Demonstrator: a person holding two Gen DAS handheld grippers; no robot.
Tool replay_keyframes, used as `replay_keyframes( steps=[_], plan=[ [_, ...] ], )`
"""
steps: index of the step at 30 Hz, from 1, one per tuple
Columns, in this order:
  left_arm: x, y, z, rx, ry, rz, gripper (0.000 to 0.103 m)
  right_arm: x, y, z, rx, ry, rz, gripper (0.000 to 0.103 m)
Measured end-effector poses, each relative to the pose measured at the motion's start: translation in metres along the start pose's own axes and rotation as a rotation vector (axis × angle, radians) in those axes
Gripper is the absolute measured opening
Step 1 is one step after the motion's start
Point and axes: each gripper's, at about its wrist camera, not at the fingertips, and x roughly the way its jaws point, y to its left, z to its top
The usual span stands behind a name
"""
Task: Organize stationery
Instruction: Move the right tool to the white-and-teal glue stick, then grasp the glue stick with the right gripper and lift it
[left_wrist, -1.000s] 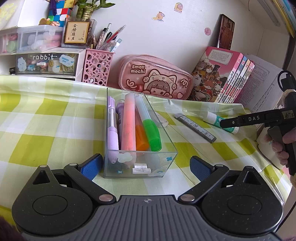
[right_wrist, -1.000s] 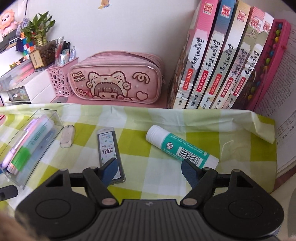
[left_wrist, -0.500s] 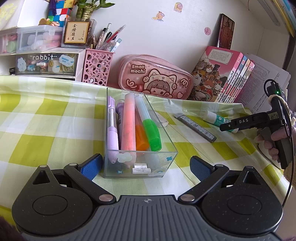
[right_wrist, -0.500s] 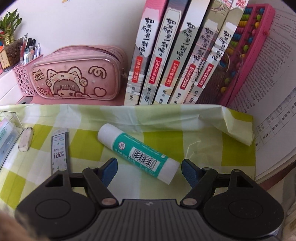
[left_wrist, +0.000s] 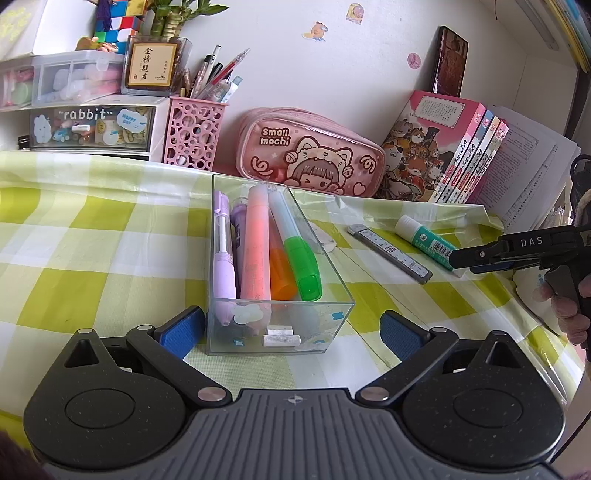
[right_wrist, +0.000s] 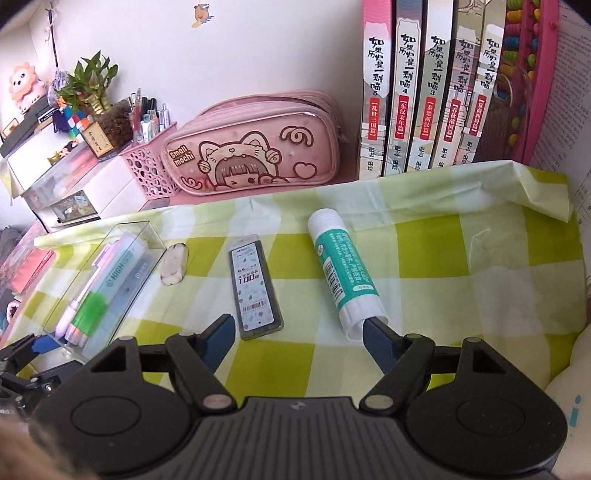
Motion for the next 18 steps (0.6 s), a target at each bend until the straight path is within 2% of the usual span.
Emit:
replay_keyframes(
  steps=[4,7,13,18],
  plan=[
    [0.0,0.0,0.0,0.0,0.0,0.0,0.096,0.0,-0.005,0.005,-0.025,-0.016,-0.116,0.088],
    [0.0,0.0,0.0,0.0,0.0,0.0,0.096,0.003,-0.013,0.009,-0.019,-0.024,-0.153,0.088],
    [0.0,0.0,0.0,0.0,0.0,0.0,0.096,0.025,-0.018,0.018,-0.019,-0.006,-0.164,0.086],
    [0.0,0.0,0.0,0.001,0.0,0.0,0.096,0.043,-0.014,0.024,-0.027,0.011,-0.169,0.077]
  ],
)
